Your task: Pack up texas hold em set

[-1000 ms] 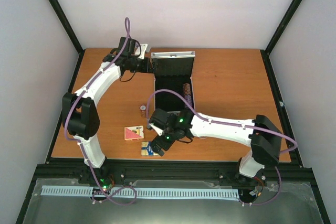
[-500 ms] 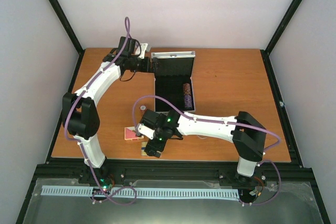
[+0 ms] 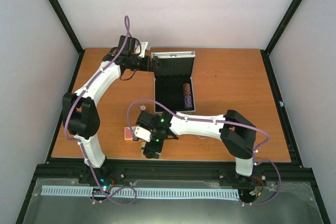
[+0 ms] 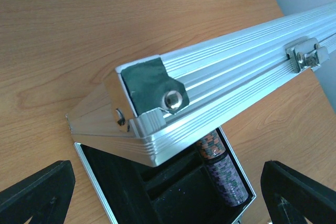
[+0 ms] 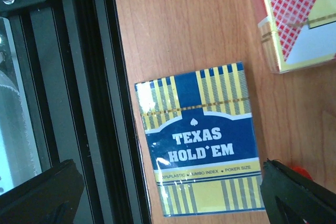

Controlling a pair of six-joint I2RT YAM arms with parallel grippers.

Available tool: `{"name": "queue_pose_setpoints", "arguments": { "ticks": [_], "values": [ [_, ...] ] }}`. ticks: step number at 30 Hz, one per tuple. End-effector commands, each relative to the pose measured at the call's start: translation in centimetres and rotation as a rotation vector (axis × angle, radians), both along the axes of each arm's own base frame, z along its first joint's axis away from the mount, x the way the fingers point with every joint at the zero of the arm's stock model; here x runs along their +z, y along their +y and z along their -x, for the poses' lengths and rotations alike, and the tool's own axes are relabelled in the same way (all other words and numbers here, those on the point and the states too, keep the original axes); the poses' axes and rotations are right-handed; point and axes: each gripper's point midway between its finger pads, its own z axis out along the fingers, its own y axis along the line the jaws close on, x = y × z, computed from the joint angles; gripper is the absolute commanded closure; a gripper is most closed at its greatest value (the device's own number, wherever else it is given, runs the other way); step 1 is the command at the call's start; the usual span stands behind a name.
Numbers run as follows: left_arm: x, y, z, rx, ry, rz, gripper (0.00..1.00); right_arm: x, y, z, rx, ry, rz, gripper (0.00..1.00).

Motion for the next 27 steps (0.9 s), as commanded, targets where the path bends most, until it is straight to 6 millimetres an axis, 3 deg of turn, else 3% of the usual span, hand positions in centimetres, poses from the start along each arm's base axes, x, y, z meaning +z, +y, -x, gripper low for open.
{"name": "queue_pose_setpoints", "arguments": {
  "ticks": [1, 10, 20, 27],
  "values": [
    [1.2, -0.7, -0.6, -0.013, -0.033, 0.021, 0.00, -0.6, 0.5, 1.0, 0.055, 0.015, 0.008, 0.07],
    [0.9, -0.7, -0.6, -0.014, -0.029, 0.021, 0.00, -2.1, 0.2, 1.5, 0.064, 0.043, 0.035, 0.10],
    [0.7, -0.7, -0.7, -0.012, -0.026, 0.022, 0.00, -3.8, 0.0, -0.3, 0.048, -0.049, 0.085, 0.10],
    [0.6, -0.7, -0.7, -0.009, -0.025, 0.017, 0.00, -2.8, 0.3, -0.8, 0.054, -0.083, 0.068, 0.09]
  ]
}}
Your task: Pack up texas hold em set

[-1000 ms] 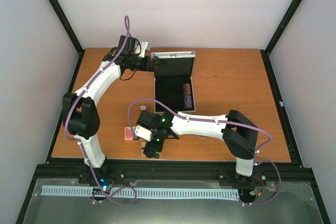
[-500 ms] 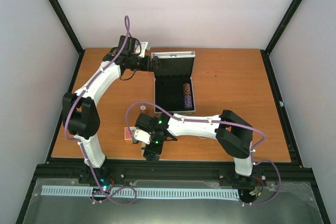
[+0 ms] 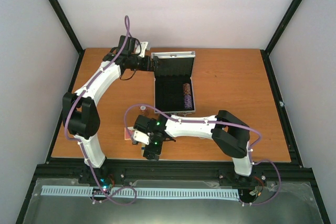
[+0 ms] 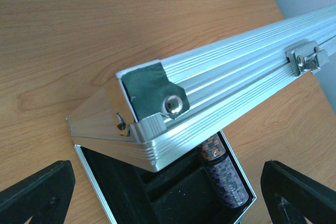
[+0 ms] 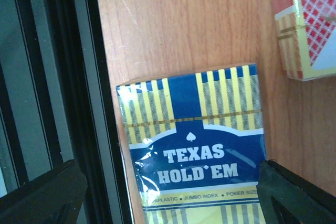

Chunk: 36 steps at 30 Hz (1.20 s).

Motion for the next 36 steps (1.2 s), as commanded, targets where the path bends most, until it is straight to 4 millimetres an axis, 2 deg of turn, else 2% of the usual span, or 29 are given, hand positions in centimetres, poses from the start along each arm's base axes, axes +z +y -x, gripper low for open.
{"name": "queue_pose_setpoints", "arguments": {
  "ticks": [1, 8, 15, 24, 30, 36],
  "values": [
    [0.5, -0.6, -0.5, -0.009, -0.018, 0.015, 0.00, 0.3, 0.1, -0.8, 0.010, -0.061, 0.006, 0.09],
    [0.5, -0.7, -0.6, -0.007, -0.017, 0.018, 0.00, 1.2, -0.3, -1.7, 0.026, -0.119, 0.028, 0.06],
    [0.0, -0.6, -0.6, -0.006, -0.008, 0.012, 0.00, -0.7, -0.5, -1.1, 0.060, -0.088, 0.054, 0.01],
    [-0.1, -0.7, -0.9, -0.004, -0.004, 0.014, 0.00, -2.3, -0.1, -0.5, 0.090, -0.046, 0.054, 0.00],
    [-0.1, -0.7, -0.9, -0.003, -0.004, 0.012, 0.00, -2.2, -0.4, -0.6, 0.078, -0.052, 0.059, 0.06],
    [-0.2, -0.7, -0.9, -0.003, -0.002, 0.009, 0.00, -2.1, -0.5, -0.9, 0.070, -0.069, 0.064, 0.18]
  ]
}}
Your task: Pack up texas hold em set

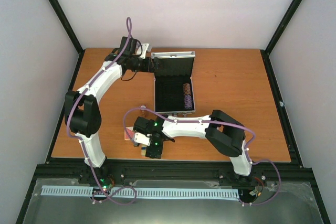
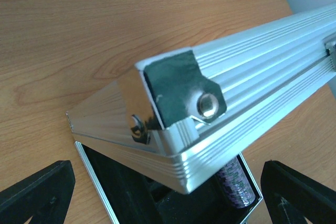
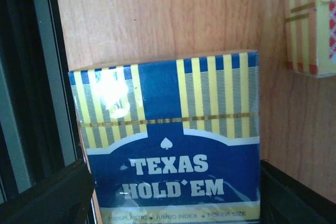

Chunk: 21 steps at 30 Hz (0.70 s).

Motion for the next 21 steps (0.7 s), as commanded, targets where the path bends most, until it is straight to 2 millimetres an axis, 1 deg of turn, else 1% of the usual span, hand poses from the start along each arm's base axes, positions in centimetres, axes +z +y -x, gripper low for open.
{"name": "queue_pose_setpoints", "arguments": {
  "ticks": [1, 3, 4, 6, 7, 8, 10, 12, 16, 19, 21],
  "values": [
    [1.3, -0.6, -0.6, -0.003, -0.031, 0.018, 0.01, 0.2, 0.3, -0.2, 0.000, -0.015, -0.003, 0.20],
    [1.4, -0.5, -0.6, -0.001, -0.034, 0.017, 0.00, 0.5, 0.4, -0.4, -0.002, -0.021, -0.005, 0.25],
    [1.4, -0.5, -0.6, -0.001, -0.035, 0.017, 0.00, 0.6, 0.4, -0.4, -0.003, -0.024, -0.004, 0.29],
    [1.4, -0.5, -0.7, 0.002, -0.036, 0.013, 0.00, 1.2, 0.7, -0.6, -0.006, -0.033, -0.010, 0.42],
    [1.5, -0.5, -0.8, 0.004, -0.038, 0.013, 0.00, 1.4, 0.7, -0.8, -0.009, -0.040, -0.013, 0.50],
    [1.6, -0.4, -0.8, 0.006, -0.037, 0.012, 0.00, 1.9, 0.8, -0.9, -0.012, -0.046, -0.020, 0.55],
    [1.7, -0.4, -0.8, 0.008, -0.039, 0.012, 0.00, 2.6, 1.0, -1.1, -0.019, -0.057, -0.032, 0.57],
    [2.0, -0.5, -0.9, 0.007, -0.044, 0.014, 0.00, 3.7, 1.1, -1.4, -0.027, -0.065, -0.052, 0.63],
    [2.7, -0.4, -1.0, 0.008, -0.053, 0.012, 0.00, 6.3, 1.2, -1.9, -0.054, -0.066, -0.095, 0.63],
    [3.3, -0.4, -1.1, 0.004, -0.062, 0.009, 0.00, 8.2, 0.5, -2.4, -0.080, -0.086, -0.105, 0.64],
    [3.5, -0.4, -1.0, 0.004, -0.067, 0.010, 0.00, 9.5, -0.3, -3.2, -0.115, -0.105, -0.111, 0.64]
  ]
}}
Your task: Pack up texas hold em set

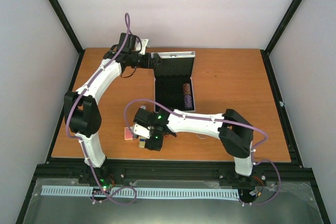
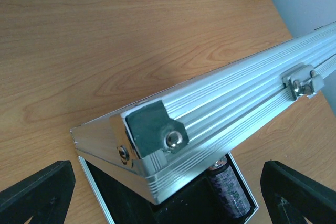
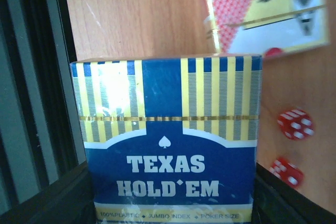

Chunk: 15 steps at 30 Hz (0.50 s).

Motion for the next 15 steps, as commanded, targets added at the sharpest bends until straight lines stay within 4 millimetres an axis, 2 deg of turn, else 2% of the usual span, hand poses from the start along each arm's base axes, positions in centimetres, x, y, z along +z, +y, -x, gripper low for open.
{"name": "queue_pose_setpoints", "arguments": {
  "ticks": [1, 3, 6, 11, 15],
  "values": [
    [1.7, -0.4, -0.3, -0.006, -0.030, 0.009, 0.00, 5.9, -1.0, -2.0, -0.085, -0.066, -0.079, 0.64],
    [1.7, -0.4, -0.3, -0.008, -0.031, 0.010, 0.00, 6.7, -2.0, -3.3, -0.133, -0.088, -0.078, 0.64],
    [1.7, -0.5, -0.1, -0.012, -0.031, 0.016, 0.00, 7.2, -3.6, -6.3, -0.208, -0.155, -0.060, 0.65],
    [1.5, -0.6, -0.2, -0.012, -0.030, 0.021, 0.00, 7.4, -6.8, -13.3, -0.350, -0.283, -0.001, 0.66],
    [1.3, -0.6, -0.2, -0.014, -0.023, 0.022, 0.00, 7.5, -9.0, -18.9, -0.521, -0.316, -0.026, 0.69]
  ]
}}
